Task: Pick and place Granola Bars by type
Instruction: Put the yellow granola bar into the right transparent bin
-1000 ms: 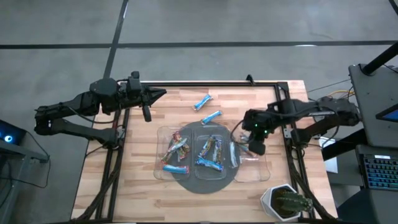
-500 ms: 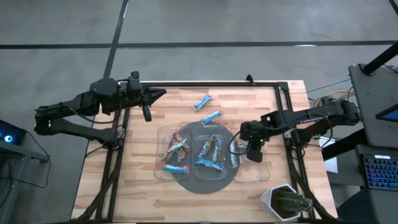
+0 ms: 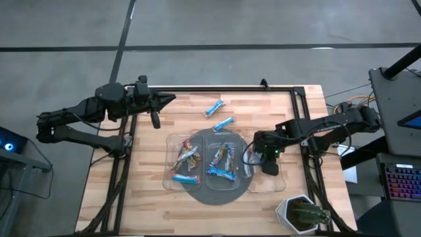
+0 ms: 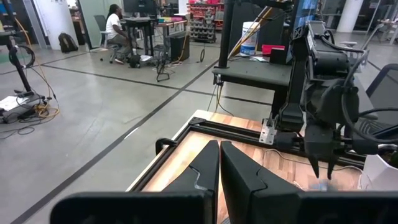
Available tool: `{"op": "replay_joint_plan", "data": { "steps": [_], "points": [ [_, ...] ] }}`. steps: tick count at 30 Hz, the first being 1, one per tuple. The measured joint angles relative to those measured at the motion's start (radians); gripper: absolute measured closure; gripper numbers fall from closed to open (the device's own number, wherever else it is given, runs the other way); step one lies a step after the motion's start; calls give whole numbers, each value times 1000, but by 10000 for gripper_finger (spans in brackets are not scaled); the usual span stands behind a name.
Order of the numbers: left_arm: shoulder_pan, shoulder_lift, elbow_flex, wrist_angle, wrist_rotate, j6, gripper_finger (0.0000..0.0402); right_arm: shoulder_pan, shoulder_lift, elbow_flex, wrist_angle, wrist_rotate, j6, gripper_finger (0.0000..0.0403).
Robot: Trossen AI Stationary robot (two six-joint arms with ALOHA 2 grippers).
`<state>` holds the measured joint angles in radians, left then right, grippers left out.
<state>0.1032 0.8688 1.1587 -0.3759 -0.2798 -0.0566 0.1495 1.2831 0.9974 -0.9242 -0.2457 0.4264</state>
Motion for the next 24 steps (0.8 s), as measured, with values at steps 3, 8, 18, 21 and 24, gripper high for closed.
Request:
{"op": "replay_joint_plan", "data": {
  "steps": [3, 8, 18, 21, 24],
  "points": [
    [0, 0, 0, 0, 0, 0, 401, 9, 3, -4, -2, -2, 12, 296],
    [0, 2, 0, 0, 0, 0, 401, 12, 9, -7, -3, -1, 41, 264],
    [0, 27, 0, 0, 0, 0, 401, 12, 11, 14, 79, 28, 41, 260],
    [0, 33, 0, 16, 0, 0, 401, 12, 11, 25, 100, 38, 45, 263],
    [0, 33, 0, 46, 0, 1, 401, 12, 11, 36, 125, 39, 50, 259]
  ]
}}
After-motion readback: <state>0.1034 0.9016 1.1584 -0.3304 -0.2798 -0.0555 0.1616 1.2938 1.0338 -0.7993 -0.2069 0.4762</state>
